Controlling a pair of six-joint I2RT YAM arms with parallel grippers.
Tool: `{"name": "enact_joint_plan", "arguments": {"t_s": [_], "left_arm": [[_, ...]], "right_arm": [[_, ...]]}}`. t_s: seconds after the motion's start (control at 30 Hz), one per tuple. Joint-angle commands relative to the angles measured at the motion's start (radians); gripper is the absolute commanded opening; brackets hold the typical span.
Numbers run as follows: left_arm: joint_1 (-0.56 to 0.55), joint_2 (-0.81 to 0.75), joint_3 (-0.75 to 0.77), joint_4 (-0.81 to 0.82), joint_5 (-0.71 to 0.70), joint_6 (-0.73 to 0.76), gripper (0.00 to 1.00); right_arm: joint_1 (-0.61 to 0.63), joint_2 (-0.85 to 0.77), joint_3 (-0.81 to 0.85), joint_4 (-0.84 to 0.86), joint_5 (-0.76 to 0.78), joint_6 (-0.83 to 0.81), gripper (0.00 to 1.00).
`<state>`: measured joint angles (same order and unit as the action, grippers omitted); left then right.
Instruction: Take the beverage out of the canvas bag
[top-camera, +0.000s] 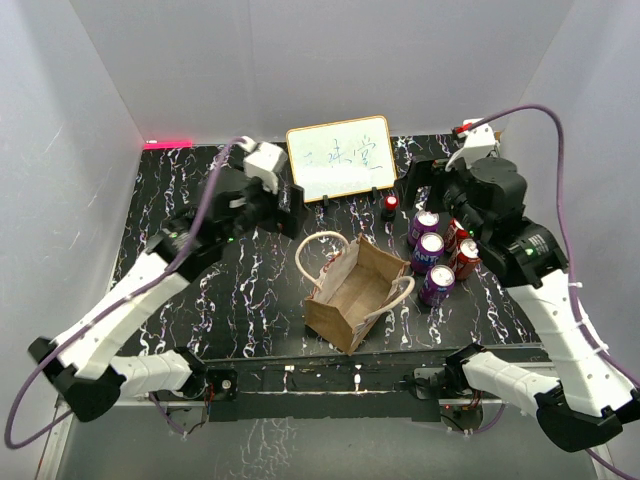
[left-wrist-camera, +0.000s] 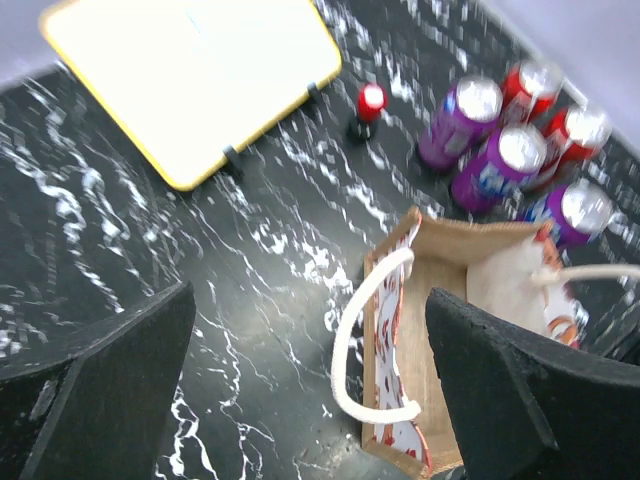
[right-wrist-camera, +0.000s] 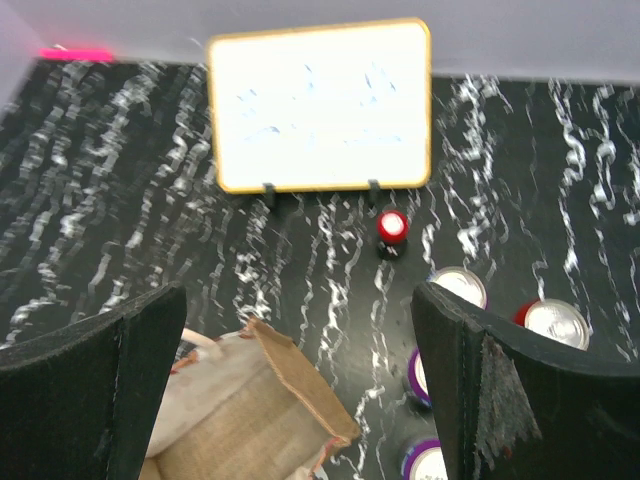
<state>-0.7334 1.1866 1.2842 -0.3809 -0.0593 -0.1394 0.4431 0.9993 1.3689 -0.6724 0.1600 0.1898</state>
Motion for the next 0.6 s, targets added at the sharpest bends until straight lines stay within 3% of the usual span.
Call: {"name": "enact_joint_plan", "arguments": {"t_s": [0.0, 0.13, 0.37, 0.57], "left_arm": [[-0.003, -0.132, 0.143, -0.070, -0.164, -0.039, 0.97], [-0.003, -0.258, 0.196, -0.029, -0.224, -0.022, 0.97], [-0.003, -0.497, 0.149, 0.076, -0.325, 0.005, 0.97], [-0.003, -0.581, 0.123, 0.012, -0.378, -0.028, 0.97]], "right_arm": [[-0.003, -0.016, 0.148, -0.006, -0.101, -0.040, 0.99], [-0.003, -0.045, 0.236, -0.017, -0.111, -0.054, 0.99], [-0.002, -0.158, 0.291, 0.010, -0.090, -0.039, 0.98], [-0.001, -0.221, 0.302, -0.030, -0.010, -0.016, 0.98]]}}
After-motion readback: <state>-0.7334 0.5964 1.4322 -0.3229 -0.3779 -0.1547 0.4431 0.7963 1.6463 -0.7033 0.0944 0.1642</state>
